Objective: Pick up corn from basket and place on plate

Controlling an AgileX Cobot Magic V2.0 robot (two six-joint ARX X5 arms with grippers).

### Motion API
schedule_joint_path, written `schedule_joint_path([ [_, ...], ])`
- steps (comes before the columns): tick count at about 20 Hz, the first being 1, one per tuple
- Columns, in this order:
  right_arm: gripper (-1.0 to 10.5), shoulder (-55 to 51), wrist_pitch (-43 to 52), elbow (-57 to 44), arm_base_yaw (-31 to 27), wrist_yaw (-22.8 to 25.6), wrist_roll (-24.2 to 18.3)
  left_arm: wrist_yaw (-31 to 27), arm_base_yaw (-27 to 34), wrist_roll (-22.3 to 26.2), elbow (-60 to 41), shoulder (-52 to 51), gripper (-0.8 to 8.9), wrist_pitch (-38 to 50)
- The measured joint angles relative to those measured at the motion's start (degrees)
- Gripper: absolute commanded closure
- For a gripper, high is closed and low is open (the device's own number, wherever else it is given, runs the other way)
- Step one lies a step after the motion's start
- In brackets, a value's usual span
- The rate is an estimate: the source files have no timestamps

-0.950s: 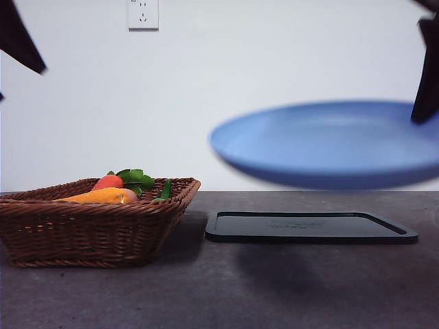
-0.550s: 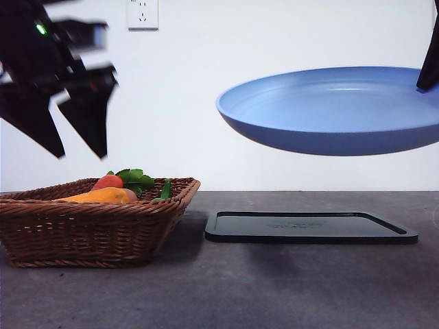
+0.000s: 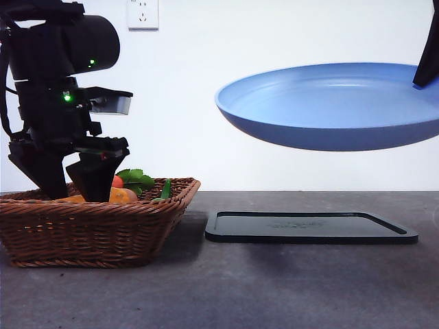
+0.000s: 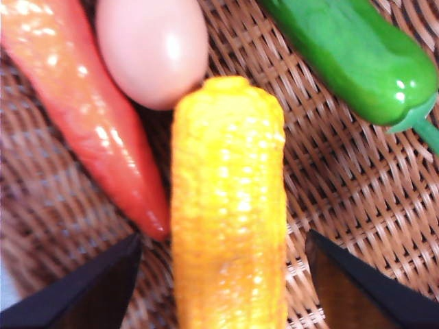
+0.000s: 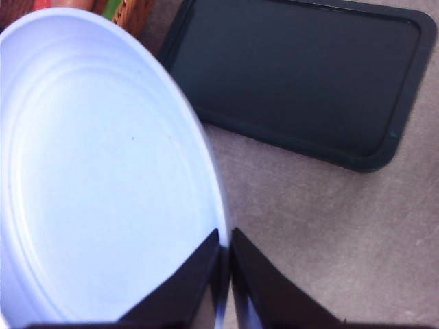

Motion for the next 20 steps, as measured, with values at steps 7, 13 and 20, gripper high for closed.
schedule_joint_path([
  [7, 9.4, 0.0, 1.1, 0.0, 0.0, 0.0, 0.0, 0.0, -0.6, 0.0, 0.0, 2.2, 5.28, 0.0],
  [13, 9.4, 0.0, 1.1, 0.0, 0.0, 0.0, 0.0, 0.0, -0.9, -0.9, 0.5, 2.2, 6.62, -1.1],
  [20, 9.4, 2.0, 1.3, 0.0, 0.0, 0.0, 0.3, 2.5, -1.3, -3.2, 9.0, 0.4, 6.62, -7.8],
])
